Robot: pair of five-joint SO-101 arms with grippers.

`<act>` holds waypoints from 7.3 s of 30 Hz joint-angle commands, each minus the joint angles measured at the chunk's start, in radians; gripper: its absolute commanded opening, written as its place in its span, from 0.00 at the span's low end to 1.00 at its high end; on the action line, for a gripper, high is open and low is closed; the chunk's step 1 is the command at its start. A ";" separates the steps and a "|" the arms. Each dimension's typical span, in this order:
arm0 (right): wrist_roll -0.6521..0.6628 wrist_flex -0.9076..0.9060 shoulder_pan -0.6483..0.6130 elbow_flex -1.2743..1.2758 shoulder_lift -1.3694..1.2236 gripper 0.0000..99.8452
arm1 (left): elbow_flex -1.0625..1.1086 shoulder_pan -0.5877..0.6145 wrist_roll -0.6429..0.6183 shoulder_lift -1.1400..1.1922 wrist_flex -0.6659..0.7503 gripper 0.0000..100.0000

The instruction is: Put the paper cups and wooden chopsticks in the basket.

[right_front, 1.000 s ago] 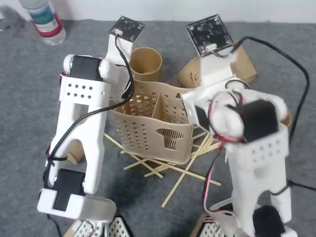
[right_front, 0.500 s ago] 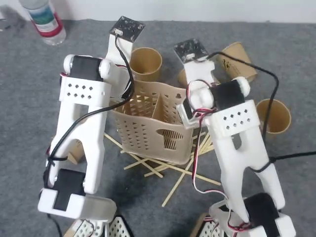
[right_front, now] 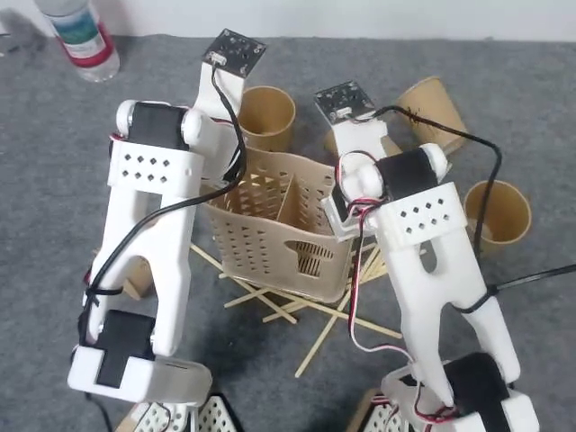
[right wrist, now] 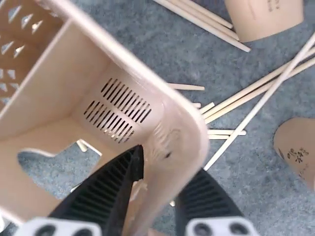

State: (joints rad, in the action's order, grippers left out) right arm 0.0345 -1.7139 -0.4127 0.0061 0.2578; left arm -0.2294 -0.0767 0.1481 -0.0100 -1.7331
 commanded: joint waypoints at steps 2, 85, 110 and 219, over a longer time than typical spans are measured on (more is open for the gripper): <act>0.051 0.007 0.070 -0.002 0.016 0.01 | 0.002 0.012 0.035 -0.017 -0.018 0.01; 0.577 0.300 1.147 0.592 0.857 0.01 | 0.702 0.364 -0.106 -0.500 0.287 0.26; 0.692 0.266 1.170 0.284 0.854 0.21 | 1.185 0.311 -0.282 -0.500 0.855 0.26; 0.747 0.108 0.889 -0.368 -0.453 0.27 | 1.325 0.307 -0.282 -0.489 1.086 0.26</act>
State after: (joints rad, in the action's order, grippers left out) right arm 0.7434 -1.6034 0.4803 -0.3775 -0.2010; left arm 1.0871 0.2256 -0.1266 -0.5117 -0.6544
